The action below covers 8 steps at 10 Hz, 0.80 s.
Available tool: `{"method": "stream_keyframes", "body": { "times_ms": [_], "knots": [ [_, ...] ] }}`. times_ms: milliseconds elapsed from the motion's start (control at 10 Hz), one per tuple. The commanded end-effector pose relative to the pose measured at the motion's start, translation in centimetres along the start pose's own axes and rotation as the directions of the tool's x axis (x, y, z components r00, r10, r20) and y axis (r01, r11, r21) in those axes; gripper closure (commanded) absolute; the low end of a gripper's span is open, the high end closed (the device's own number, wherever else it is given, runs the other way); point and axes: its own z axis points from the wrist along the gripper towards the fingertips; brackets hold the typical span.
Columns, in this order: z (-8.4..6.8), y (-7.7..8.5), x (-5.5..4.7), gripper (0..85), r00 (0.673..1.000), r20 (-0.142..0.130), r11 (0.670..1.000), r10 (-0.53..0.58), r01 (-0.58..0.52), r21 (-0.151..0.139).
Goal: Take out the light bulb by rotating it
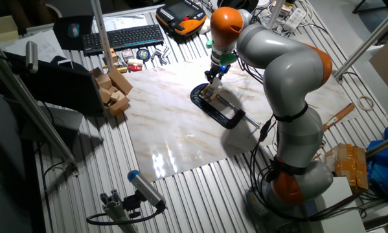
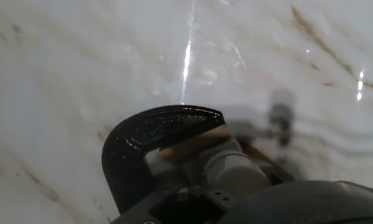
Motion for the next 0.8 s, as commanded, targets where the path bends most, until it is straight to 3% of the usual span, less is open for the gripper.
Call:
{"method": "stream_keyframes", "body": {
  "times_ms": [0, 300, 700],
  "knots": [
    [0.02, 0.01, 0.0, 85.0, 0.999, 0.004, 0.999, -0.032, 0.032, 0.001],
    [0.0, 0.01, 0.01, 85.0, 0.991, 0.004, 0.991, -0.137, 0.137, 0.006],
    [-0.05, 0.06, 0.0, 85.0, 0.981, 0.01, 0.98, -0.196, 0.195, 0.039]
  ]
}}
